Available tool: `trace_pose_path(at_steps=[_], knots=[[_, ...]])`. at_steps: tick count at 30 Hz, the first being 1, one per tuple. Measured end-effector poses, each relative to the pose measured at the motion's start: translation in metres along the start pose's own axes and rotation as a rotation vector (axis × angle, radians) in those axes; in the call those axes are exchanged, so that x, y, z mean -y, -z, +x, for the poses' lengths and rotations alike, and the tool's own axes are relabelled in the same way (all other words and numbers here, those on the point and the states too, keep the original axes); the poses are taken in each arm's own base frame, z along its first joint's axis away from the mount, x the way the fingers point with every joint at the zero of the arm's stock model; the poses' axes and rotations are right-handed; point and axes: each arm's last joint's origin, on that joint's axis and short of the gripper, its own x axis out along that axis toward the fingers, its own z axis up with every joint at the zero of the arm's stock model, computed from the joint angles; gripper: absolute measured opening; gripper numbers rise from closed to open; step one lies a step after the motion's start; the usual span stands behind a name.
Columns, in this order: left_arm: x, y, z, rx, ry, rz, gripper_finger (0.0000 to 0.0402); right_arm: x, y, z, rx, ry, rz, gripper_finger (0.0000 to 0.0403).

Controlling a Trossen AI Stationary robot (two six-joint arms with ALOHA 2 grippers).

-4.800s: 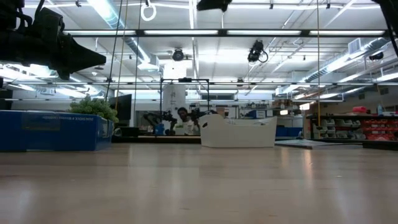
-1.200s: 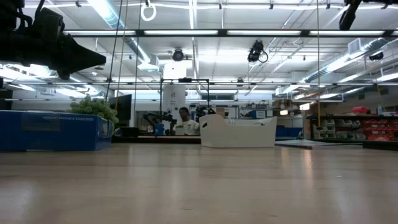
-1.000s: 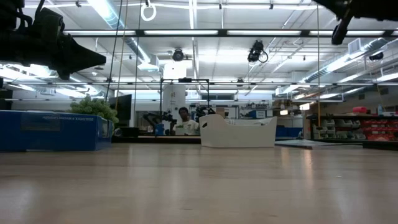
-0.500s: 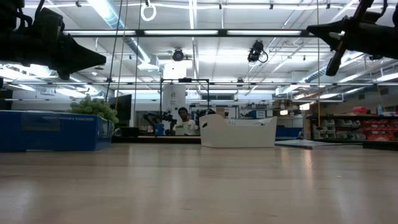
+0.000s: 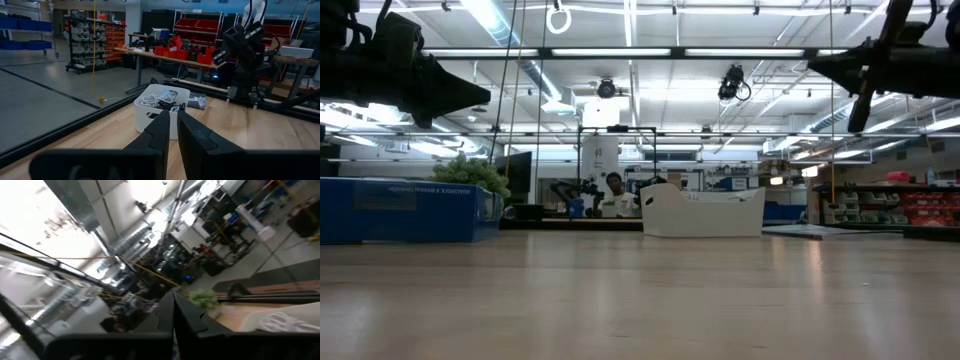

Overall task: Pick and place USB-C Cables
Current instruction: Return to Home Position

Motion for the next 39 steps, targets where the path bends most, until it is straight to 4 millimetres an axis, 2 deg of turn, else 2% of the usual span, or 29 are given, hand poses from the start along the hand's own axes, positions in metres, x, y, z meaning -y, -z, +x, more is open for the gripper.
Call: trace_pose_path(at_steps=[6, 14, 16, 20, 27, 39], knots=[[0.000, 0.000, 0.000, 0.000, 0.000, 0.000, 0.0043, 0.006, 0.006, 0.000, -0.063, 0.053, -0.148, 0.0027], [0.000, 0.000, 0.000, 0.000, 0.000, 0.000, 0.0043, 0.014, 0.026, -0.006, -0.417, -0.017, -0.070, 0.0032], [0.000, 0.000, 0.000, 0.000, 0.000, 0.000, 0.0043, 0.013, 0.027, -0.005, -0.449, -0.037, -0.045, 0.0031], [0.000, 0.000, 0.000, 0.000, 0.000, 0.001, 0.0043, 0.014, 0.027, -0.005, -0.454, -0.034, -0.036, 0.0031], [0.000, 0.000, 0.000, 0.000, 0.000, 0.000, 0.0043, 0.014, 0.027, -0.005, -0.437, -0.060, -0.239, 0.0030], [0.000, 0.000, 0.000, 0.000, 0.000, 0.000, 0.0043, 0.014, 0.027, -0.005, -0.437, -0.059, -0.236, 0.0030]])
